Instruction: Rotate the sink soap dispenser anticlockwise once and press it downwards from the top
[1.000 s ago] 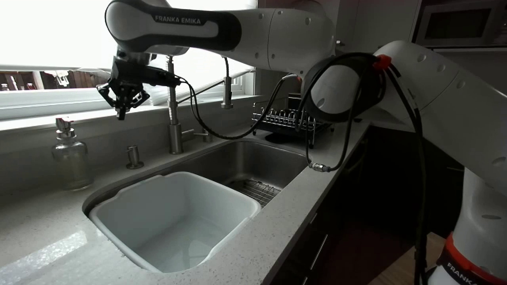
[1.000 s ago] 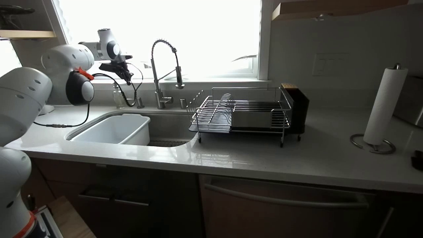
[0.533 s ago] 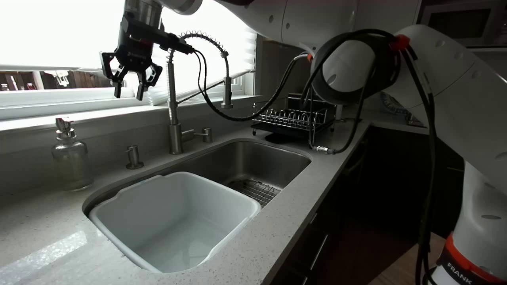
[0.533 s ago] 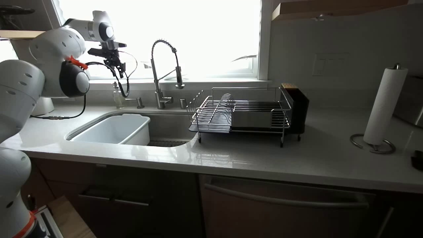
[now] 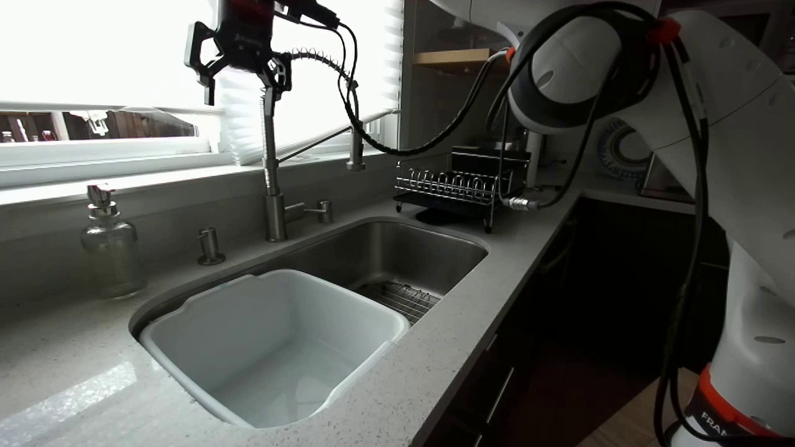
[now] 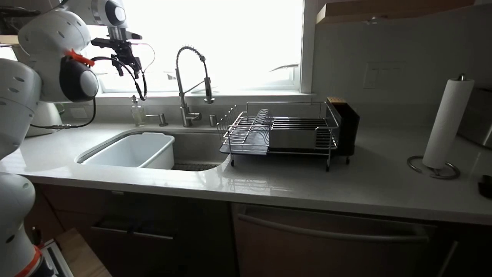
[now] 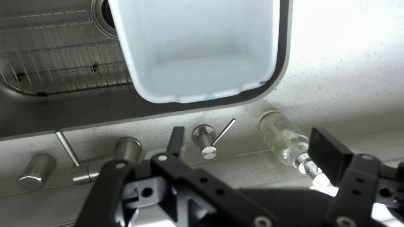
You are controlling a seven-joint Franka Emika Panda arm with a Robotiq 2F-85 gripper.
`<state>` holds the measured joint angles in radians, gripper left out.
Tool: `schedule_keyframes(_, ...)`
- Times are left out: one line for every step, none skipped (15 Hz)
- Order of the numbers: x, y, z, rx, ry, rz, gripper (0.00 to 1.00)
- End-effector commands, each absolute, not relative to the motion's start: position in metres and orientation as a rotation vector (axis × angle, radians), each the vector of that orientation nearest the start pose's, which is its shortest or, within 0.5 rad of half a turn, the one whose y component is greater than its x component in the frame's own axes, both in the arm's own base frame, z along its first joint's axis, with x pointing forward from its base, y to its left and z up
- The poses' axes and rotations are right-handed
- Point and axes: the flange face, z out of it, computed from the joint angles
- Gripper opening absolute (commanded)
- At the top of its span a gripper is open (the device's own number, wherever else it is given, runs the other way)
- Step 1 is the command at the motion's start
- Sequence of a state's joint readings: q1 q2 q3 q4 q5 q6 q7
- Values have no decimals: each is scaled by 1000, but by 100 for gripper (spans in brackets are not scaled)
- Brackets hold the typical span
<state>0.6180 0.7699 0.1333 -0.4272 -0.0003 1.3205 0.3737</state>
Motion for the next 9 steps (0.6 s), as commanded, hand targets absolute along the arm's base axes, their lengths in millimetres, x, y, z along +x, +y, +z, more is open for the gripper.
schedule_keyframes(537,417,649,-2979,-531,-6,100)
schedule_keyframes(533,411,656,-2984,-546,8,100)
schedule_keyframes(529,404,663,-2976,-585,32,100)
schedule_keyframes(523,397,669,-2971,-614,67,100)
schedule_keyframes(533,409,659,-2984,-562,-11,100)
schedule_keyframes(529,404,665,-2985,-579,2,100)
schedule_keyframes(527,400,670,-2984,-587,6,100)
schedule_keyframes(526,398,672,-2982,-591,5,100)
schedule_keyframes(526,398,672,-2981,-596,6,100)
